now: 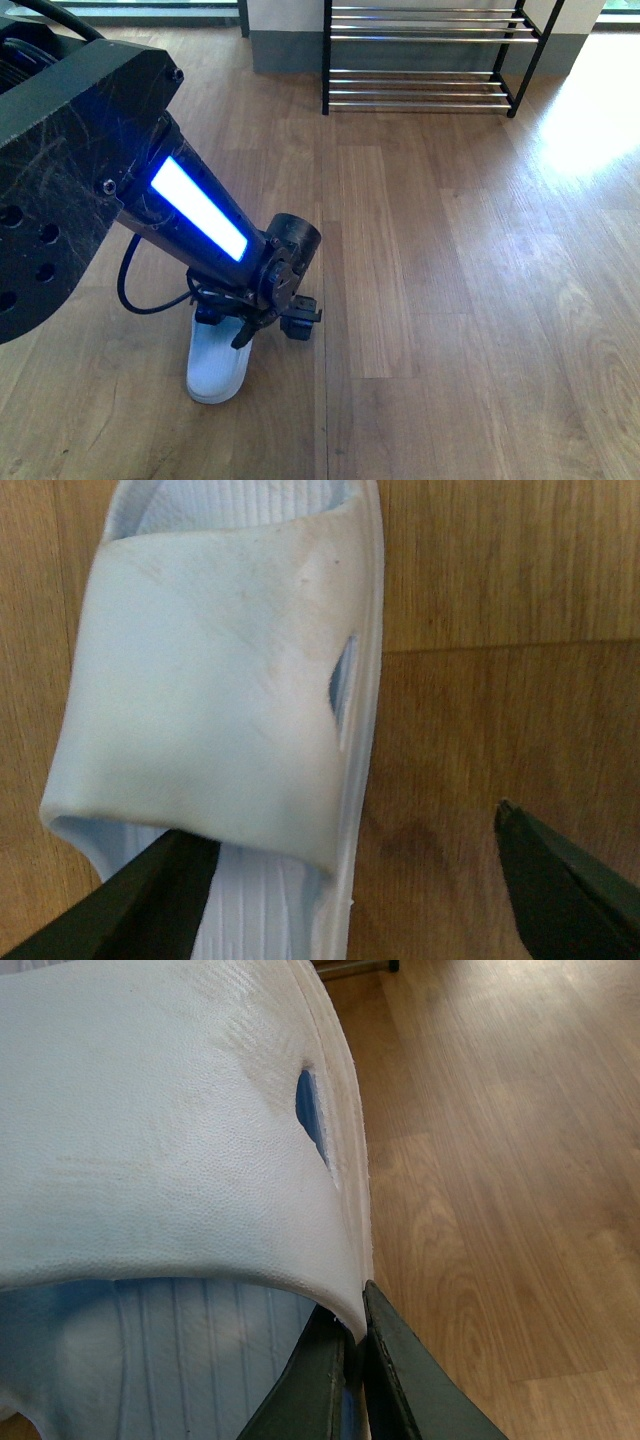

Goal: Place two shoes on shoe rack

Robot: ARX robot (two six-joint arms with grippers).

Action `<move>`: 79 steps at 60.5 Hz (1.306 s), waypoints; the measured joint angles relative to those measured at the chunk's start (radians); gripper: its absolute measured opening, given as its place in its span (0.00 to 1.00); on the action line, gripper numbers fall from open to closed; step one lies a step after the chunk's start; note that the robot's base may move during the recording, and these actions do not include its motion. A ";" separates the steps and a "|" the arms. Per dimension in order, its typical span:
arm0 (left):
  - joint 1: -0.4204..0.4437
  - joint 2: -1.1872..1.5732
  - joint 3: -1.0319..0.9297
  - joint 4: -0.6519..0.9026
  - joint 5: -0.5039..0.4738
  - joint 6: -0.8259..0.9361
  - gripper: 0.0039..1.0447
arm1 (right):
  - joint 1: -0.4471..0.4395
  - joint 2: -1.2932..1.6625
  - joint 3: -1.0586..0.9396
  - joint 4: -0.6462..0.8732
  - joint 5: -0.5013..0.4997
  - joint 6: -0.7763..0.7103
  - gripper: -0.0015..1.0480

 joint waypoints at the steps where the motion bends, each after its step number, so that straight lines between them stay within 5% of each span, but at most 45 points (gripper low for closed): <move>1: -0.001 0.001 0.004 0.000 0.000 -0.005 0.74 | 0.000 0.000 0.000 0.000 0.000 0.000 0.02; 31: 0.000 0.026 0.011 0.037 0.006 -0.111 0.02 | 0.000 0.000 0.000 0.000 0.000 0.000 0.02; 62: 0.010 -0.069 -0.140 0.092 0.021 -0.095 0.01 | 0.000 0.000 0.000 0.000 0.000 0.000 0.02; 79: 0.000 -0.321 -0.380 0.237 -0.030 0.024 0.01 | 0.000 0.000 0.000 0.000 0.000 0.000 0.02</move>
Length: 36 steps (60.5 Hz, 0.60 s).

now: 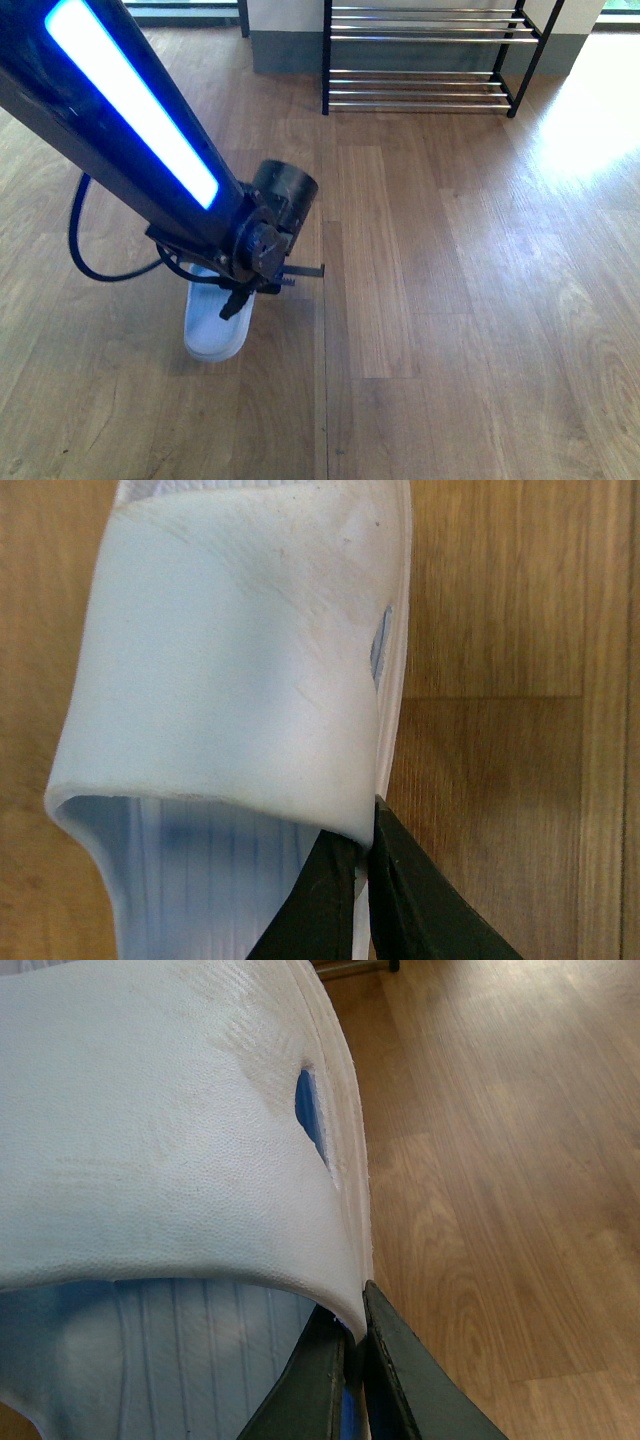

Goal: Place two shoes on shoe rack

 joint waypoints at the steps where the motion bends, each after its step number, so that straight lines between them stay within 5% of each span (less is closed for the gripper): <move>1: 0.000 -0.029 -0.026 0.014 -0.004 0.005 0.01 | 0.000 0.000 0.000 0.000 0.000 0.000 0.02; 20: 0.027 -0.620 -0.589 0.287 -0.014 0.069 0.01 | 0.000 0.000 0.000 0.000 0.000 0.000 0.02; 36: 0.058 -1.183 -0.989 0.262 -0.045 0.082 0.01 | 0.000 0.000 0.000 0.000 0.000 0.000 0.02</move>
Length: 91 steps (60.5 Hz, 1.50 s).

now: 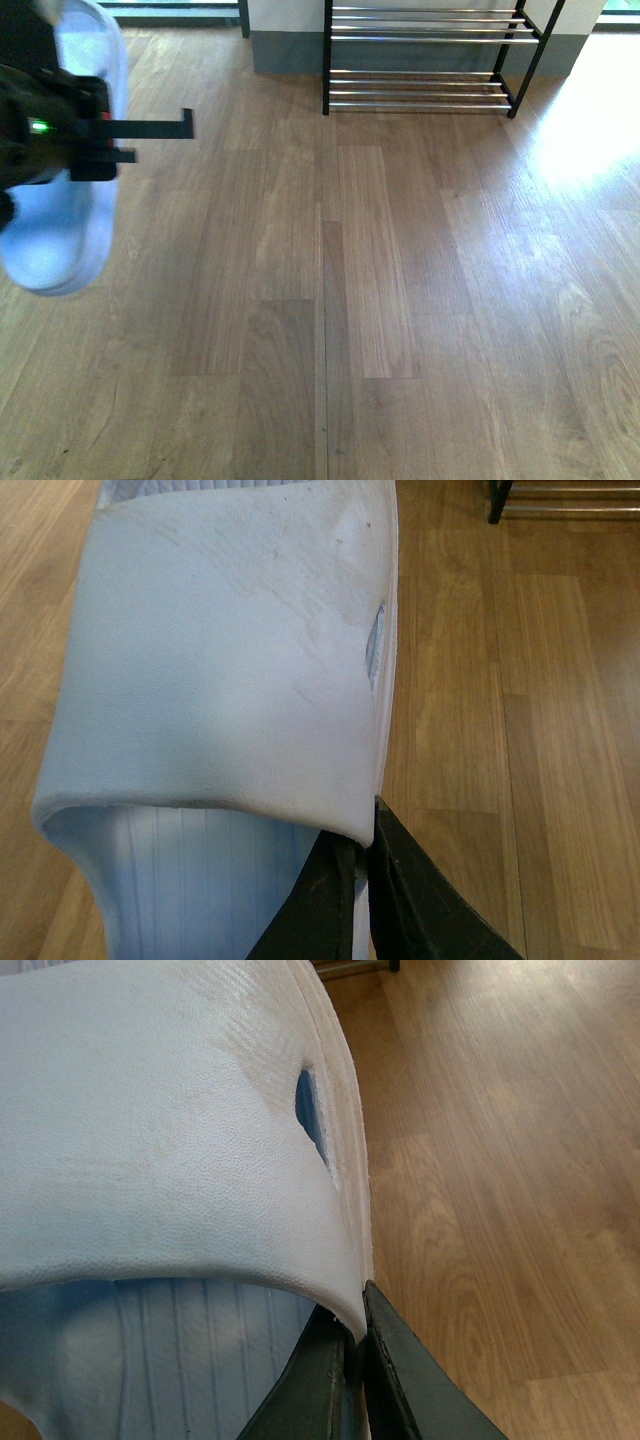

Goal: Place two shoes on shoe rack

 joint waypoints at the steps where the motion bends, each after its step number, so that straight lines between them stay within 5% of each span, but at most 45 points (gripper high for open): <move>1: -0.002 -0.021 -0.012 -0.006 0.000 0.000 0.01 | 0.000 0.000 0.000 0.000 0.000 0.000 0.02; 25: -0.130 -0.536 -0.282 -0.269 -0.071 -0.108 0.01 | 0.000 0.000 0.000 0.000 0.000 0.000 0.02; 91: -0.134 -0.554 -0.282 -0.269 -0.079 -0.127 0.01 | 0.000 0.000 -0.001 0.000 -0.003 0.001 0.02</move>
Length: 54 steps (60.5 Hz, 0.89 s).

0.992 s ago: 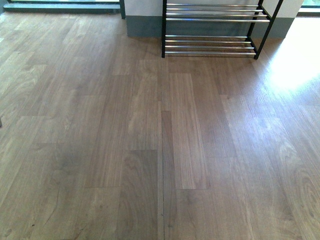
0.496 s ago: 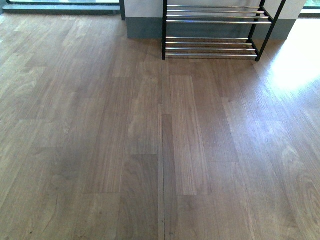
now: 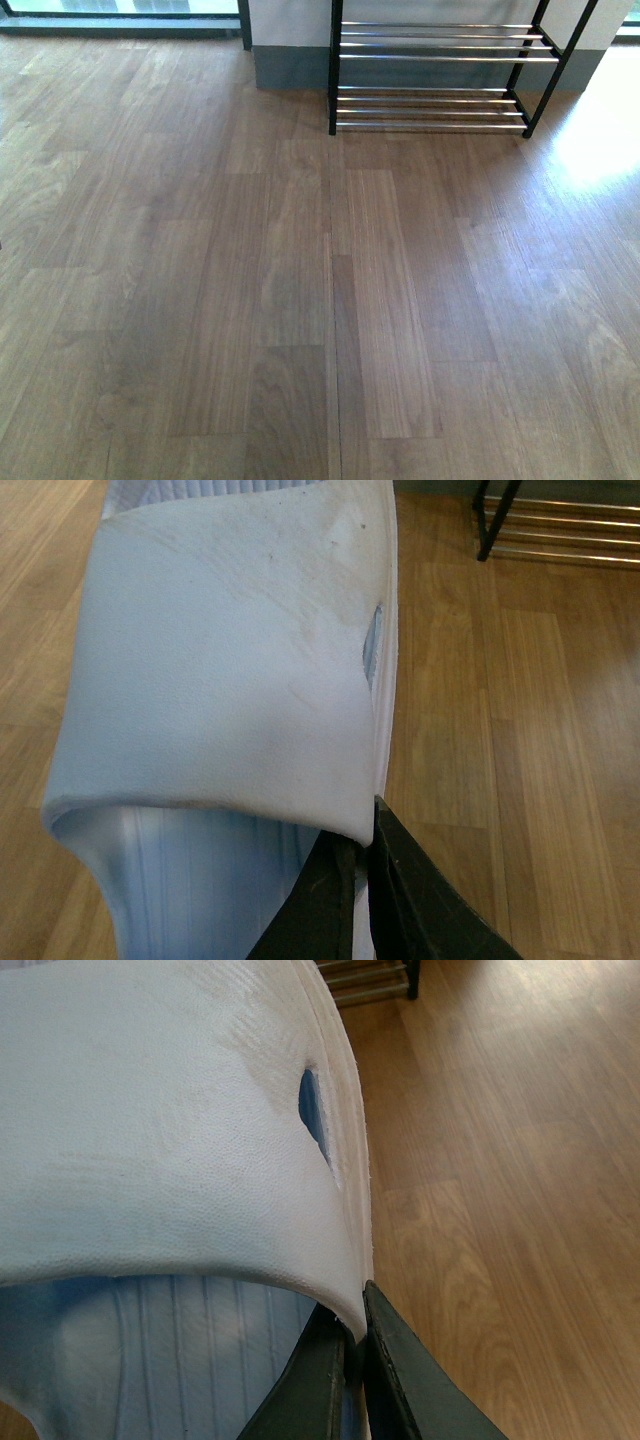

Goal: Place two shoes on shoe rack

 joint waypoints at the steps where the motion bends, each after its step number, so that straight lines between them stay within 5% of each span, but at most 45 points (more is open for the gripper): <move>1: 0.000 0.000 0.000 0.000 0.000 0.000 0.01 | 0.000 0.000 0.000 0.000 -0.002 0.000 0.02; 54: -0.001 0.000 0.000 0.000 0.002 0.000 0.01 | -0.002 -0.001 -0.001 0.000 0.004 0.000 0.02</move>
